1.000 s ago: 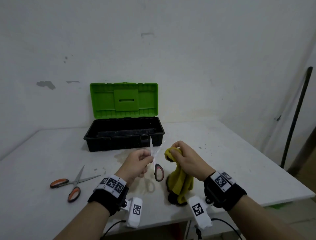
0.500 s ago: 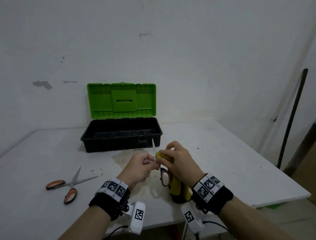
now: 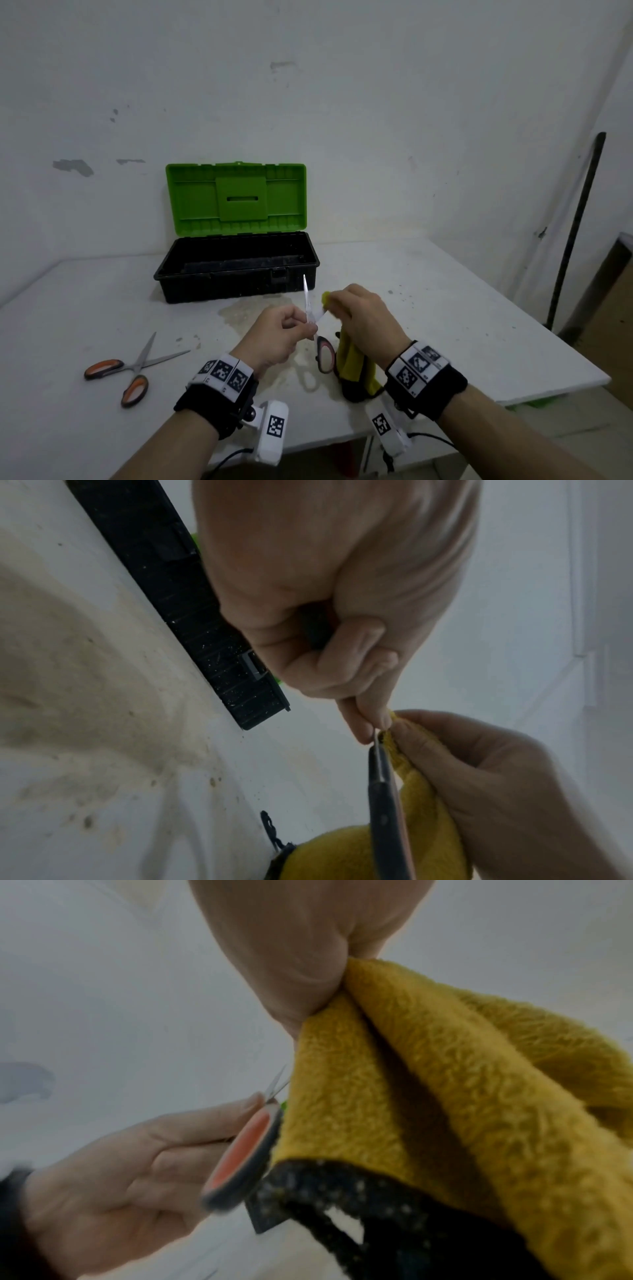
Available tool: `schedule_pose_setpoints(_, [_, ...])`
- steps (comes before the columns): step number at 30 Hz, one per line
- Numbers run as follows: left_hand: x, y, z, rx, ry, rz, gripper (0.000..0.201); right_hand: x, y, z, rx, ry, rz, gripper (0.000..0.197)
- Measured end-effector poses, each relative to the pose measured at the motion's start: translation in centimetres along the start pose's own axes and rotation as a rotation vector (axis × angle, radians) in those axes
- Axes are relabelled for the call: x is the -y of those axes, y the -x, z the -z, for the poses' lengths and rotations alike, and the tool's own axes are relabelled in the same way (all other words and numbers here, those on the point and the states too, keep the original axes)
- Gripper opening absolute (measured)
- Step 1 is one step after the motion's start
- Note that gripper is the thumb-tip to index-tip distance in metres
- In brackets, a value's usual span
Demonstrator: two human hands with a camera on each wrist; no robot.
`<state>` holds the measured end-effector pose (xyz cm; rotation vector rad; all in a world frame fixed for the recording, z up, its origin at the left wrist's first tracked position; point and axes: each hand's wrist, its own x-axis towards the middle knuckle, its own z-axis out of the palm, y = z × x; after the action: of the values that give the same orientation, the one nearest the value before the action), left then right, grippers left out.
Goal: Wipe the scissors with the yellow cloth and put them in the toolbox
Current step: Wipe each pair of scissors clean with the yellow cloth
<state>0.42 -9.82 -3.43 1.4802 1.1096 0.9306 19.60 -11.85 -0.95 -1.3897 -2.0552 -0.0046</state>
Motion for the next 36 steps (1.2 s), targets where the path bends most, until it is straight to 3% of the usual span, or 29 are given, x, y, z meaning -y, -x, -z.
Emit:
schedule_pose_setpoints(2, [0.1, -0.1, 0.1, -0.005, 0.001, 0.004, 0.010, -0.5, -0.5, 0.7, -0.078, -0.016, -0.094, 0.017])
schedule_pose_setpoints(4, [0.0, -0.1, 0.1, -0.011, 0.001, 0.001, 0.014, -0.3, -0.4, 0.9, -0.124, -0.042, -0.063, 0.015])
schedule_pose_setpoints(7, [-0.3, -0.1, -0.1, -0.013, -0.029, -0.038, 0.013, 1.1, 0.4, 0.0, 0.051, 0.005, 0.058, 0.012])
schedule_pose_setpoints(10, [-0.8, 0.2, -0.3, 0.011, -0.104, -0.109, 0.010, 1.1, 0.2, -0.5, 0.140, 0.060, 0.032, 0.013])
schedule_pose_setpoints(15, [0.0, -0.1, 0.3, -0.019, -0.068, -0.035, 0.010, -0.4, -1.2, 0.8, -0.038, 0.048, -0.148, 0.017])
schedule_pose_setpoints(17, [0.2, -0.2, 0.3, -0.022, 0.029, 0.015, 0.013, 0.0, -0.7, 0.5, -0.081, -0.025, -0.054, 0.014])
schedule_pose_setpoints(19, [0.1, -0.2, 0.3, -0.006, 0.101, 0.045, 0.015, 0.8, 0.3, -0.3, -0.009, -0.058, 0.093, 0.012])
schedule_pose_setpoints(21, [-0.1, -0.1, 0.2, 0.016, 0.128, 0.053, 0.019, 1.1, 1.1, -0.9, 0.050, -0.049, 0.140, 0.013])
schedule_pose_setpoints(29, [0.0, 0.0, 0.3, 0.012, 0.056, 0.047, 0.023, -0.9, -1.2, 1.3, -0.154, -0.062, -0.152, 0.017])
schedule_pose_setpoints(33, [-0.2, 0.0, 0.1, 0.003, -0.015, 0.029, 0.017, 1.1, -0.6, 0.3, 0.097, 0.026, -0.025, 0.014])
schedule_pose_setpoints(36, [-0.5, 0.3, -0.3, 0.018, -0.102, -0.034, 0.010, 0.8, -0.7, 0.0, 0.208, 0.088, -0.078, 0.018])
